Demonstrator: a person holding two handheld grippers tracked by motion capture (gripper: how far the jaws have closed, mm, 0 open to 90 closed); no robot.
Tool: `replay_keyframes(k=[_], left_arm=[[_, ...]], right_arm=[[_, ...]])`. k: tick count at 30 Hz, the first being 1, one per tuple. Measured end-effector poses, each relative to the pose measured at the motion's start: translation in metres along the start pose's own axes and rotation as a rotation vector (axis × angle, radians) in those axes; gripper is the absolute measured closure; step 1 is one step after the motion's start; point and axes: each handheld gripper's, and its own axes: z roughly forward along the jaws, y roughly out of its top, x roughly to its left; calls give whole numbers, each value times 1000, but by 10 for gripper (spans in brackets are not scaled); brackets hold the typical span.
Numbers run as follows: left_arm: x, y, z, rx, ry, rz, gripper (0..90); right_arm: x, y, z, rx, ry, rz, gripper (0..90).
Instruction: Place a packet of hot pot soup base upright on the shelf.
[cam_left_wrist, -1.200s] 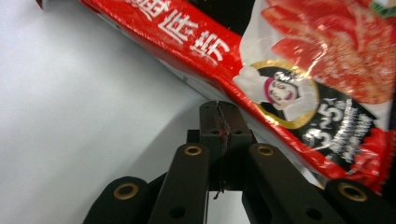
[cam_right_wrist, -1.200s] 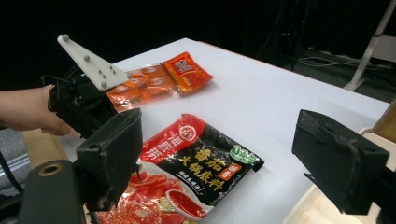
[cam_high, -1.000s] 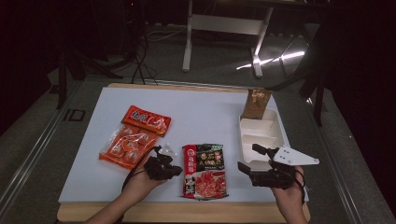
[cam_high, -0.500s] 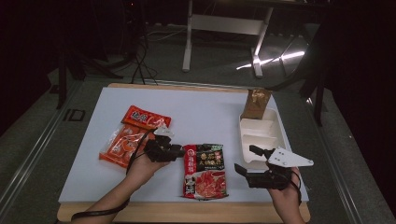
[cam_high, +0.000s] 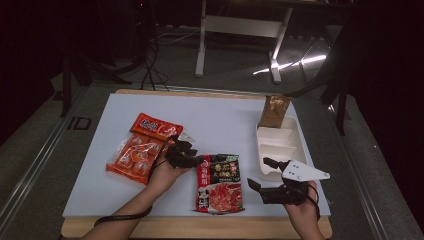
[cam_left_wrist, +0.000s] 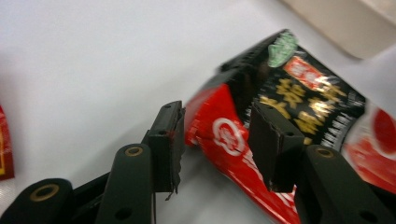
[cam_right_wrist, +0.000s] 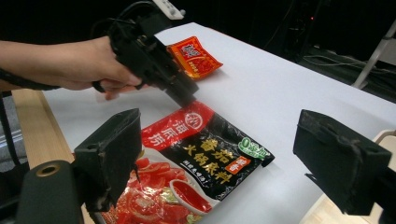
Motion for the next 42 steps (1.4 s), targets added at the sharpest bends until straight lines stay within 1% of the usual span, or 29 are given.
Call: replay_keyframes(k=[2,4,6,7,8,9,11,13,14,15,16,18,19,20,25,26,27,28,29,30,31,32,33,34,36,37,40,41,42], left_arm=[[5,0,7,5,11,-26,529],[9,-1,12,21,-13,-54,528],[11,-2,17,42,-7,-58,529],[11,-2,17,42,-7,-58,529],[11,-3,22,59,-31,-72,529],[11,-3,22,59,-31,-72,531],[10,-5,29,93,-82,-84,553],[7,-6,31,100,-74,-70,565],[7,-5,31,107,-84,-74,585],[7,-5,31,107,-84,-74,653],[6,-5,32,113,-97,-98,671],[5,-5,33,116,-92,-108,763],[5,-5,33,116,-92,-108,780],[5,-5,33,107,-100,-121,802],[0,-2,29,89,-100,-104,848],[-2,1,25,69,-107,-107,853],[-2,1,25,69,-107,-107,856],[-6,5,20,44,-110,-93,857],[-8,7,17,33,-113,-88,857],[-10,9,14,20,-118,-82,858],[-13,12,10,15,-119,-66,860],[-15,14,7,3,-125,-62,860],[-15,14,7,3,-125,-62,860],[-21,18,0,-14,-132,-45,861],[-24,20,-3,-24,-133,-38,863],[-26,21,-6,-33,-139,-32,863],[-34,24,-16,-59,-161,-17,865],[-36,25,-18,-64,-165,-10,865],[-38,25,-21,-76,-175,-14,865]], right_arm=[[0,0,1,3,6,-2,152],[0,-1,1,7,7,-1,152],[0,-2,2,10,11,2,152],[0,-2,3,13,10,-1,152],[0,-2,3,15,12,-1,152],[0,-2,3,15,12,-1,152],[0,-2,4,17,16,0,152],[0,-3,4,20,16,-1,152],[0,-3,5,23,16,-2,152],[0,-3,5,23,17,-2,152],[0,-3,5,23,19,0,152],[0,-3,6,27,17,-5,152],[0,-3,7,28,19,-5,152],[0,-3,7,30,20,-4,152],[0,-3,7,28,13,-5,154],[-1,-3,5,32,12,4,186],[-1,-3,5,34,16,11,186],[-1,-3,4,31,6,13,185],[-1,-2,3,28,-10,7,177],[-1,-2,2,31,-13,6,161],[-1,-1,2,30,-17,7,156],[-2,-1,1,22,-31,-5,150],[-1,0,-1,12,-46,-22,143],[-2,1,-2,1,-51,-34,139],[-2,1,-3,1,-57,-35,136],[-3,3,-5,-11,-75,-46,134],[-6,6,-10,-22,-76,-25,132],[-6,6,-11,-16,-73,-16,131],[-7,7,-12,-11,-67,-9,128]])
